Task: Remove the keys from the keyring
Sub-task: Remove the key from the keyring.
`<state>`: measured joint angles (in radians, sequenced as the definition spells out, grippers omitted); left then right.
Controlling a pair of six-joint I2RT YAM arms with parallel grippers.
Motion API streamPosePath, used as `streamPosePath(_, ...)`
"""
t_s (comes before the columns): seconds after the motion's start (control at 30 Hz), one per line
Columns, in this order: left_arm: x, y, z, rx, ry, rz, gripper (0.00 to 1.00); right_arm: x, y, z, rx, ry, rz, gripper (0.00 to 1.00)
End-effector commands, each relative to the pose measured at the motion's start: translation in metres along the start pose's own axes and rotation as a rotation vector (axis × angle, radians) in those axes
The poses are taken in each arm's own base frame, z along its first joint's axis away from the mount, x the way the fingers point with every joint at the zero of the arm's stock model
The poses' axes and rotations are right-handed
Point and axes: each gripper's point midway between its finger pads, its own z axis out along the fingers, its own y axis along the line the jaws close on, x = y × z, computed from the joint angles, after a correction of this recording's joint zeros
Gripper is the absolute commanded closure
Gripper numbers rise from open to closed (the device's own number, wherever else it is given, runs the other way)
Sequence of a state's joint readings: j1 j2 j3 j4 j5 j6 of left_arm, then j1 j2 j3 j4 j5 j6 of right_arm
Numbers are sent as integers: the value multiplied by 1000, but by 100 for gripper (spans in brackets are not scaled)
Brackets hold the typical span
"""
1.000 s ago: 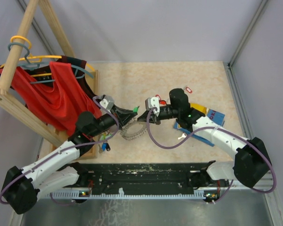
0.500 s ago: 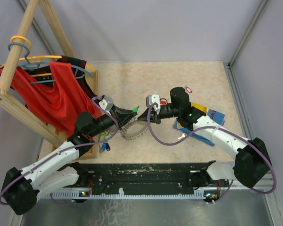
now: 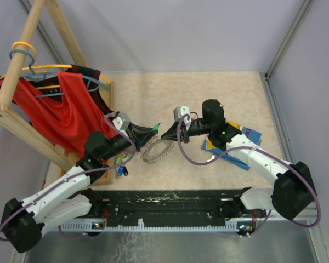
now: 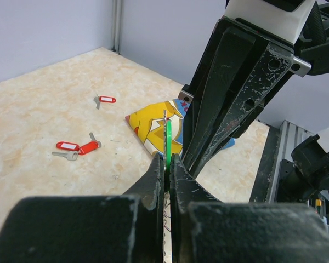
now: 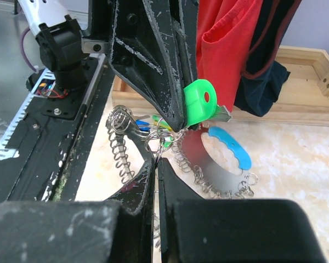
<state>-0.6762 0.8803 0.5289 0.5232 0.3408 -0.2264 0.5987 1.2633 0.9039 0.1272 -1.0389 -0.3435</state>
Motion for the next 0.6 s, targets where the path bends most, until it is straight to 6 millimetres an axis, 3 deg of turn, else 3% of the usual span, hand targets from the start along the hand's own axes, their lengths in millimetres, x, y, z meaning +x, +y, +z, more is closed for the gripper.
streamPosePath(0.0,-38,-11,1,49,-118,58,100,-19,7,-2,-48,-61,-36,100)
streamPosePath(0.07,-44,-18,2,89,-135,66,100,-17,8,-1,-51,-62,-22,100)
streamPosePath(0.27,-50,-27,7,142,-143,70,100,-14,7,1,-41,-79,13,80)
streamPosePath(0.57,-50,-33,4,172,-136,64,100,-18,10,4,-61,-106,58,76)
